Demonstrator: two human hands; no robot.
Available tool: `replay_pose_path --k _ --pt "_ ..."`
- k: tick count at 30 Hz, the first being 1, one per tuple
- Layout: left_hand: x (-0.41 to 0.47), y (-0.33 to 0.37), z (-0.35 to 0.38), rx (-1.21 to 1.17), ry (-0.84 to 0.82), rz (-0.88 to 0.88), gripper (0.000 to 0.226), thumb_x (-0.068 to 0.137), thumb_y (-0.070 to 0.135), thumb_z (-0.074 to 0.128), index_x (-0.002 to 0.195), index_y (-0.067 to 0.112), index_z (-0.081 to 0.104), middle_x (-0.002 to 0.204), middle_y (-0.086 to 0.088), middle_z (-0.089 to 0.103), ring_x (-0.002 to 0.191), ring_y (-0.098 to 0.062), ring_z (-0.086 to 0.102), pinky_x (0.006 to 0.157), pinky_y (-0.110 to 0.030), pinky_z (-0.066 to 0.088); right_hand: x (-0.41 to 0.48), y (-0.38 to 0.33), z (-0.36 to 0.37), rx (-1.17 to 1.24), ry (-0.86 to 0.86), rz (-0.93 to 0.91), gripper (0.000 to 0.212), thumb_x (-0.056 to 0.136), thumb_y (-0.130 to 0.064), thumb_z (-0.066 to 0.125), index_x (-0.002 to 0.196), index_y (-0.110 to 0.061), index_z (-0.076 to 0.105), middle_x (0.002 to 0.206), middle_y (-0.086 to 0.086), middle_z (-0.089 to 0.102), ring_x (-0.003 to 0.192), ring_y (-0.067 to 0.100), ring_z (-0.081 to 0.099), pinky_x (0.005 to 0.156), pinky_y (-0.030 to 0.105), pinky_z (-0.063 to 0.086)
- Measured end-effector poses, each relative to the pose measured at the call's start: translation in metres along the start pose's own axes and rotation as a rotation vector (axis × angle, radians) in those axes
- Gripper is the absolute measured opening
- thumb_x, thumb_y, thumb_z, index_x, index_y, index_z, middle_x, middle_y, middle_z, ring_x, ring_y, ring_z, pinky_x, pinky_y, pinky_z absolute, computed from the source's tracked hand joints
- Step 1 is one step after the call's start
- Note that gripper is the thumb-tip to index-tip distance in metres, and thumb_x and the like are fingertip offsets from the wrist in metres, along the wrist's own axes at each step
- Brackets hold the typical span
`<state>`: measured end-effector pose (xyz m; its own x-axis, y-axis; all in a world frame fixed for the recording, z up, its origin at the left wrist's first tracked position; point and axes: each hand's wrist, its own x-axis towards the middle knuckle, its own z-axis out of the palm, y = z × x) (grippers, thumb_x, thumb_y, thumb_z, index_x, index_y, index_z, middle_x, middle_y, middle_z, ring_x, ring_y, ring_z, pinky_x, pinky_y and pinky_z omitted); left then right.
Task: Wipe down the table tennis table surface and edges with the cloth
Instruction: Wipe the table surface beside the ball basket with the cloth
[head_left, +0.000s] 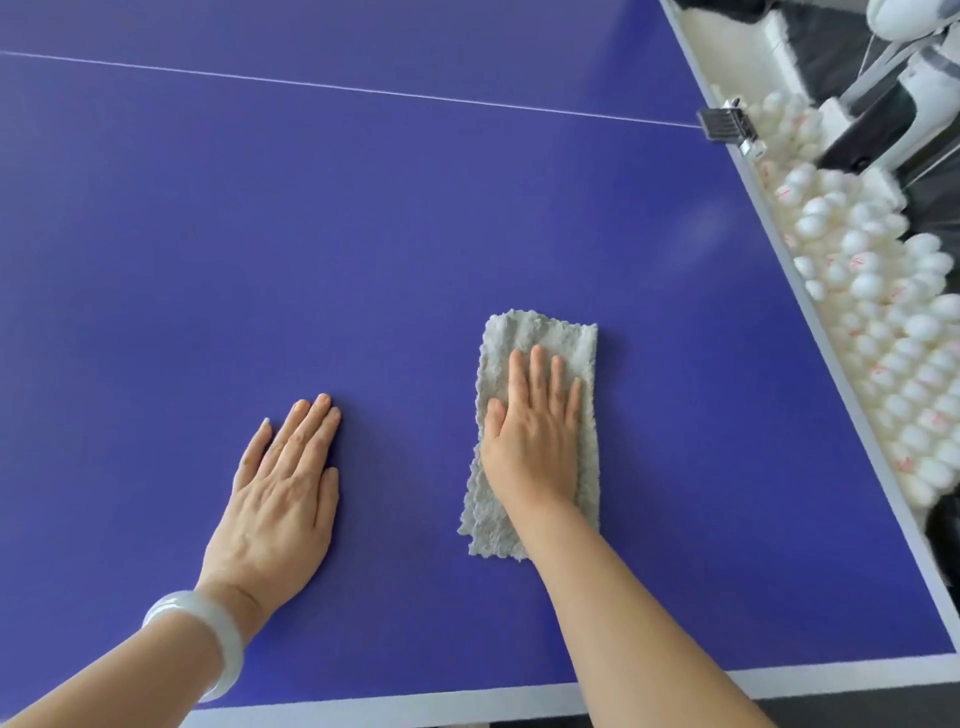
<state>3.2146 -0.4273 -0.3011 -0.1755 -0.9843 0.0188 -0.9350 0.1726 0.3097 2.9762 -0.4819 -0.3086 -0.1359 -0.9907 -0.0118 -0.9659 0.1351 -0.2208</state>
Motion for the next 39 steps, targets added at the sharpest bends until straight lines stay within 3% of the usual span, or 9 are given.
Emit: replay_pose_path --k 9,16,22,25,27,29,31,35,39 --pt "0.0 0.0 -0.002 0.02 -0.015 -0.007 0.059 0.1 0.03 0.015 0.155 0.009 0.022 0.163 0.001 0.016 0.15 -0.008 0.009 0.124 -0.035 0.003 -0.055 -0.032 0.001 0.321 -0.107 -0.461 0.04 0.1 -0.025 0.05 0.139 -0.019 0.055 0.152 0.0 0.042 0.14 0.02 0.037 0.119 0.038 0.027" --pt "0.001 -0.003 -0.001 0.041 -0.021 -0.009 0.06 0.099 0.029 0.015 0.155 0.01 0.024 0.163 0.001 0.017 0.151 -0.012 0.01 0.124 -0.035 0.002 -0.1 0.016 -0.012 0.427 -0.075 -0.439 0.025 0.083 -0.02 0.078 0.104 -0.031 0.075 0.123 -0.011 0.058 0.109 0.013 0.053 0.102 0.024 0.034" --pt "0.001 0.001 -0.002 0.057 -0.063 -0.044 0.053 0.105 0.022 0.024 0.157 0.013 0.016 0.165 0.002 0.008 0.152 -0.013 0.003 0.123 -0.032 -0.007 -0.144 -0.025 -0.017 0.494 -0.032 -0.139 0.012 0.079 -0.025 0.081 0.09 -0.027 0.077 0.108 -0.011 0.057 0.095 0.012 0.051 0.091 0.03 0.04" --pt "0.007 0.006 -0.015 -0.014 -0.177 -0.067 0.053 0.106 0.019 0.028 0.157 0.012 0.016 0.165 0.001 0.005 0.152 -0.015 0.002 0.123 -0.032 -0.003 -0.166 -0.052 -0.018 0.443 -0.2 -0.253 0.008 0.085 -0.03 0.075 0.091 -0.025 0.076 0.104 -0.013 0.06 0.089 0.01 0.048 0.084 0.03 0.037" --pt "0.0 0.009 -0.034 -0.141 -0.265 -0.11 0.045 0.105 0.017 0.033 0.149 0.012 0.039 0.16 -0.002 0.028 0.147 -0.02 0.024 0.12 -0.033 0.016 -0.17 -0.063 -0.026 0.403 -0.36 -0.284 0.011 0.09 -0.033 0.068 0.093 -0.024 0.074 0.1 -0.011 0.065 0.084 0.014 0.048 0.077 0.03 0.037" --pt "-0.027 0.004 -0.058 -0.189 -0.288 -0.167 0.034 0.103 0.015 0.034 0.127 0.012 0.058 0.134 -0.005 0.057 0.124 -0.027 0.051 0.105 -0.039 0.038 -0.172 -0.074 -0.039 0.424 -0.402 -0.271 0.014 0.093 -0.031 0.066 0.089 -0.019 0.072 0.093 -0.004 0.07 0.082 0.021 0.053 0.075 0.031 0.037" --pt "-0.064 -0.007 -0.08 -0.155 -0.284 -0.234 0.028 0.1 0.012 0.034 0.107 0.009 0.061 0.109 -0.009 0.066 0.097 -0.03 0.06 0.087 -0.044 0.049 -0.177 -0.089 -0.053 0.428 -0.378 -0.255 0.015 0.094 -0.032 0.063 0.092 -0.019 0.07 0.094 -0.003 0.07 0.089 0.021 0.057 0.076 0.034 0.044" --pt "-0.153 -0.033 -0.118 -0.218 -0.195 -0.342 0.03 0.101 0.017 0.039 0.12 0.019 0.063 0.114 0.002 0.068 0.103 -0.024 0.062 0.087 -0.036 0.049 -0.203 -0.137 -0.077 0.341 -0.387 -0.366 0.026 0.097 -0.042 0.054 0.085 -0.019 0.056 0.084 -0.006 0.06 0.082 0.018 0.054 0.069 0.04 0.047" --pt "-0.249 -0.062 -0.154 -0.274 -0.145 -0.412 0.027 0.099 0.021 0.044 0.117 0.029 0.063 0.102 0.012 0.068 0.096 -0.015 0.062 0.081 -0.028 0.046 -0.246 -0.203 -0.094 0.307 -0.467 -0.555 0.035 0.097 -0.037 0.056 0.067 -0.025 0.041 0.065 -0.008 0.046 0.064 0.008 0.044 0.051 0.022 0.031"
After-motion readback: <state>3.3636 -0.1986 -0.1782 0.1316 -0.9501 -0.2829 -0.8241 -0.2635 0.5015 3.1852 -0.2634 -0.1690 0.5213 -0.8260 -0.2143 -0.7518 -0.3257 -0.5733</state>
